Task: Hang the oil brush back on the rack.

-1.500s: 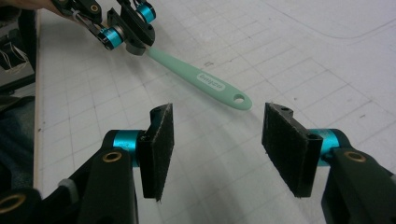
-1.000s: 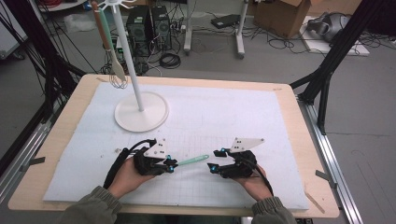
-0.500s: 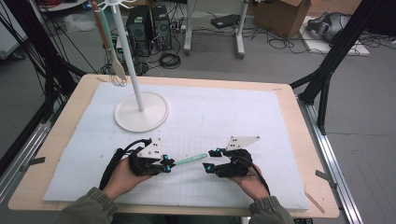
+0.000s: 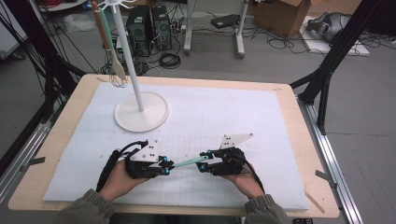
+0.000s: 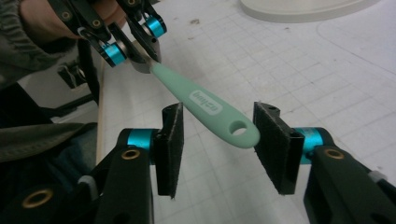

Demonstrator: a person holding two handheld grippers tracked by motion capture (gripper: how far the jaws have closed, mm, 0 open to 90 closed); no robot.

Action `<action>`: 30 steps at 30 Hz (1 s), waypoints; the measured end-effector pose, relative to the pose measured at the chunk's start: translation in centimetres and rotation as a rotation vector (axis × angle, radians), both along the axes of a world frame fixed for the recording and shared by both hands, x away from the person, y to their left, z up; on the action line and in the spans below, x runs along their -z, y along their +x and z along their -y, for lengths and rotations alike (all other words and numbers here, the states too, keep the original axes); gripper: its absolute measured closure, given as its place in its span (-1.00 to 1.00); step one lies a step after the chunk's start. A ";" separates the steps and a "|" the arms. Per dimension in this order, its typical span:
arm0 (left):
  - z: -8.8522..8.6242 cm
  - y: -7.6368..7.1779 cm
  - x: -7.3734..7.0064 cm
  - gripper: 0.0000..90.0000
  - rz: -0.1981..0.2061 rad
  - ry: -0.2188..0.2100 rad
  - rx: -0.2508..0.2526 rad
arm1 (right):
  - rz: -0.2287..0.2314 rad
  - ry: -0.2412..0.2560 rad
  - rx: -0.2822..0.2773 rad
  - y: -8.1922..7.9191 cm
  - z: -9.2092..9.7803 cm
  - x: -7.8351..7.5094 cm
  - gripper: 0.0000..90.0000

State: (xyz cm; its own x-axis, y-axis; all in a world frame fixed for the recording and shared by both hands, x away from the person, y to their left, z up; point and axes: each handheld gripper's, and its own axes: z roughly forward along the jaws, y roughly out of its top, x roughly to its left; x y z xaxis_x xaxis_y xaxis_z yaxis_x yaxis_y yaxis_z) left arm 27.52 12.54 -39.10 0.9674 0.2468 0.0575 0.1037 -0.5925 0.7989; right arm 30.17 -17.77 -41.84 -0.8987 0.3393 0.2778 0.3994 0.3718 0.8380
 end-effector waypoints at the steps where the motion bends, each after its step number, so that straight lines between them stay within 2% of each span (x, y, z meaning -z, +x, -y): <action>1: 0.0 0.0 0.0 0.82 0.003 0.003 0.001 | -0.005 0.011 -0.011 0.1 -0.1 0.1 0.29; 6: -0.1 0.0 0.2 0.82 0.002 0.005 -0.001 | -0.031 0.047 -0.026 0.3 -0.3 0.1 0.39; 12: 0.0 -0.1 0.1 0.82 0.007 0.007 0.004 | -0.071 0.091 -0.033 0.6 -0.1 0.2 0.41; 17: 0.1 -0.1 0.1 0.82 0.020 0.014 -0.002 | -0.073 0.099 -0.040 0.6 -0.1 0.2 0.48; 20: 0.2 -0.2 0.2 0.81 0.032 0.022 -0.003 | -0.080 0.145 -0.072 0.6 0.1 0.0 0.66; 21: 0.3 -0.2 0.3 0.82 0.029 0.024 -0.011 | -0.090 0.173 -0.097 0.6 0.2 -0.2 0.82; 22: 0.5 -0.2 0.3 0.84 0.023 0.021 -0.007 | -0.078 0.186 -0.119 0.4 0.2 -0.4 0.84; 23: 0.6 -0.2 0.3 0.85 0.026 0.016 -0.002 | -0.035 0.177 -0.123 0.2 0.1 -0.9 0.85; 25: 0.8 -0.3 0.0 0.84 0.030 0.010 -0.005 | -0.001 0.185 -0.123 0.0 0.2 -1.6 0.86; 27: 0.7 -0.1 -0.5 0.82 0.029 -0.005 0.002 | 0.024 0.169 -0.127 -0.1 0.1 -2.5 0.86; 28: 0.7 -0.1 -0.7 0.77 0.017 -0.019 0.003 | 0.035 0.172 -0.128 -0.2 0.1 -2.9 0.86; 30: 0.6 0.0 -1.2 0.67 0.020 -0.025 0.001 | 0.062 0.185 -0.137 -0.2 0.1 -3.7 0.86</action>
